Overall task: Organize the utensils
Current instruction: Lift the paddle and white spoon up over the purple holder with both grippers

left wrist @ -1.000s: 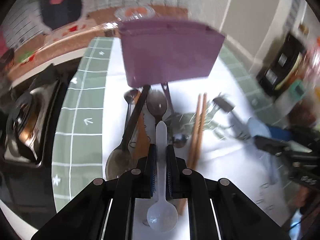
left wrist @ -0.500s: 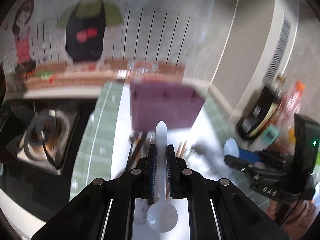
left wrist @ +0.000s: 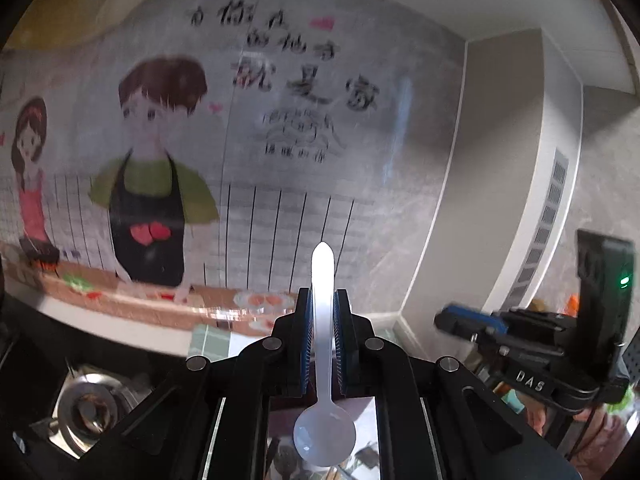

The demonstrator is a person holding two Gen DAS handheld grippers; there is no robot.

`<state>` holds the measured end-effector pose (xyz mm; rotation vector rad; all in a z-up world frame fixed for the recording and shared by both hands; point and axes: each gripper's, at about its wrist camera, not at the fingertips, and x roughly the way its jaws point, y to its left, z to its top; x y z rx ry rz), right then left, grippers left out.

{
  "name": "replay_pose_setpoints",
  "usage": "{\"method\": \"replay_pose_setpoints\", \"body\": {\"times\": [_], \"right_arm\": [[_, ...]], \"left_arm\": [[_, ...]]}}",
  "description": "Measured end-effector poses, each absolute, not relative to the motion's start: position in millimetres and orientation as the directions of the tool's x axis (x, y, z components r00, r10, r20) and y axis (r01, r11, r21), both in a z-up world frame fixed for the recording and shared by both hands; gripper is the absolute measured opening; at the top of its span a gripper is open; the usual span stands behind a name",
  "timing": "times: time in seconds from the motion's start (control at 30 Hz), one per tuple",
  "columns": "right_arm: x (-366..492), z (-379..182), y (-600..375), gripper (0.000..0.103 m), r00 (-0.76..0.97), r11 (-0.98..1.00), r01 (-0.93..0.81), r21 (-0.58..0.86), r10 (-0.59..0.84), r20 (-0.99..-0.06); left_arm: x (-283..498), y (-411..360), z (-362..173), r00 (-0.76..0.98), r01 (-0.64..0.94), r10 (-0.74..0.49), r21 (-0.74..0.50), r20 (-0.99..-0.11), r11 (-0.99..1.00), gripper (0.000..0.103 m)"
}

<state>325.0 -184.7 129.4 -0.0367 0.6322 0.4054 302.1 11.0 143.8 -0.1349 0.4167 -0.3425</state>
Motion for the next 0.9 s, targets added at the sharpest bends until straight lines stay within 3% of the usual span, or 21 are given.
{"method": "replay_pose_setpoints", "body": {"times": [0.23, 0.47, 0.57, 0.73, 0.9], "right_arm": [[330, 7, -175, 0.011, 0.508, 0.917, -0.384, 0.113, 0.312, -0.803], [341, -81, -137, 0.011, 0.299, 0.905, -0.335, 0.264, 0.368, -0.880], [347, -99, -120, 0.011, 0.284, 0.923, -0.315, 0.223, 0.316, -0.905], [347, -111, -91, 0.023, 0.286, 0.942, -0.327, 0.071, 0.170, -0.943], [343, -109, -93, 0.010, 0.291, 0.945, -0.324, 0.046, 0.146, -0.946]], "left_arm": [[311, 20, 72, 0.799, 0.259, -0.340, -0.226, -0.495, 0.939, 0.010], [297, 37, 39, 0.787, 0.194, -0.298, -0.242, -0.540, 0.951, 0.010], [294, 45, 35, 0.785, 0.170, -0.290, -0.258, -0.548, 0.951, 0.010], [288, 54, 30, 0.784, 0.144, -0.274, -0.267, -0.557, 0.953, 0.010], [281, 58, 31, 0.786, 0.131, -0.267, -0.272, -0.557, 0.953, 0.010]]}}
